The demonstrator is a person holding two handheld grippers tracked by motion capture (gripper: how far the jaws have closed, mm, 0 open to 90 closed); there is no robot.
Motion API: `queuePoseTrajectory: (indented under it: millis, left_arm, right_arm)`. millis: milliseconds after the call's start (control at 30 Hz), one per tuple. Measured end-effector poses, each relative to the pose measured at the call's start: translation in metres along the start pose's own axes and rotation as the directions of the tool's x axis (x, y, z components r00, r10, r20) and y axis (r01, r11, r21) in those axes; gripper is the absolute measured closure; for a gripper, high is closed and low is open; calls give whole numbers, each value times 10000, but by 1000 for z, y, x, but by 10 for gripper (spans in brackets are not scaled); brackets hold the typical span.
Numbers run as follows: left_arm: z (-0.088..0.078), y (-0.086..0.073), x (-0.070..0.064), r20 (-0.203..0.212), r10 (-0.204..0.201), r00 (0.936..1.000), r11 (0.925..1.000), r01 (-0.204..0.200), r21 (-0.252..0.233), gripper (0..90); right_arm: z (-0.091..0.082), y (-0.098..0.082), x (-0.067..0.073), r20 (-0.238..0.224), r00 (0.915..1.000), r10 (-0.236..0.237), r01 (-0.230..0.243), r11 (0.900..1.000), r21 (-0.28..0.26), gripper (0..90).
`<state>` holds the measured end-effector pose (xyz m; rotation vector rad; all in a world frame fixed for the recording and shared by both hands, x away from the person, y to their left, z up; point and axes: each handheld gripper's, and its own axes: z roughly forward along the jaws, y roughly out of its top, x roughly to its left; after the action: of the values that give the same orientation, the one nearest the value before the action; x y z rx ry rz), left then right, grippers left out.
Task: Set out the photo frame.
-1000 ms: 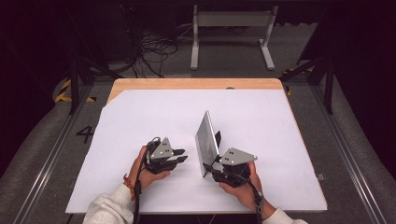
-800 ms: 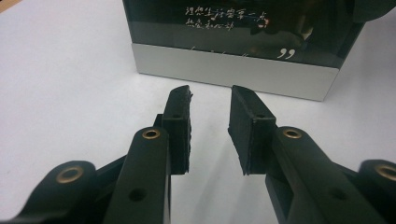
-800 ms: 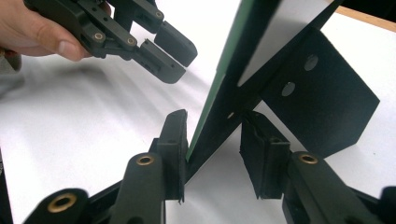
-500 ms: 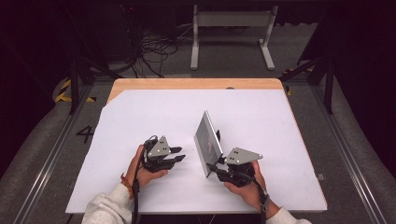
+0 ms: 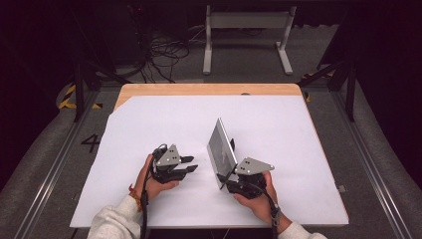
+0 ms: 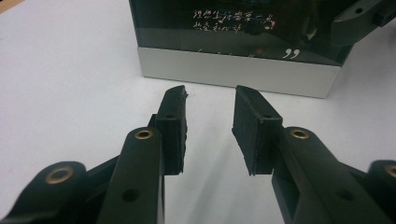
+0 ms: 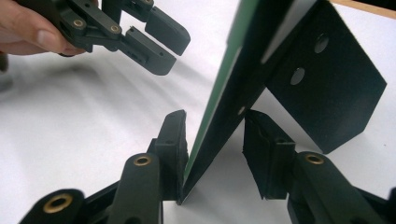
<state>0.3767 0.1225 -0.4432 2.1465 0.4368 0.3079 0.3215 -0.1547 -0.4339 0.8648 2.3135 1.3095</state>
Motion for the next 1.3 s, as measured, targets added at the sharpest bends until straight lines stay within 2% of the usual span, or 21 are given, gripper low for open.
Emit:
queuePoseTrajectory:
  millis: [67,233,267,433,567,800,933,1133,1200,1300]
  left_arm:
    - [1,-1,1,162,-80,9998,10000,80,-41,644]
    - [3,-1,2,280,-136,9995,9999,137,-20,633]
    - [4,-1,2,297,-119,9995,9999,120,-11,632]
    - [4,-1,3,261,-126,9996,9999,126,-34,619]
    - [5,-1,4,196,-227,9996,9997,228,-33,583]
    - [8,0,6,5,-301,9995,9995,301,19,510]
    - [11,1,7,-61,-320,9995,9995,321,48,468]
    - [17,7,14,-43,-395,9992,9992,395,-3,403]
    - [19,9,18,-63,-424,9991,9991,424,69,348]
    - [21,12,24,190,-548,9983,9985,548,38,283]
  right_arm:
    - [0,0,-3,-206,9996,166,-165,9998,54,610]
    - [0,0,-4,-366,9990,258,-255,9996,75,626]
    - [0,-1,-8,-590,9973,431,-427,9991,78,642]
    - [-1,-1,-10,-695,9968,387,-376,9992,166,655]
    - [-2,0,-16,-983,9944,389,-361,9989,295,684]
    - [-4,2,-24,-1274,9916,237,-167,9983,556,713]
    - [-5,2,-29,-1391,9898,301,-216,9978,623,728]
    - [-6,2,-29,-1347,9905,271,-183,9977,659,729]
    - [-7,1,-28,-1292,9914,196,-111,9977,665,727]
    - [-9,0,-26,-1121,9937,85,-4,9974,723,708]
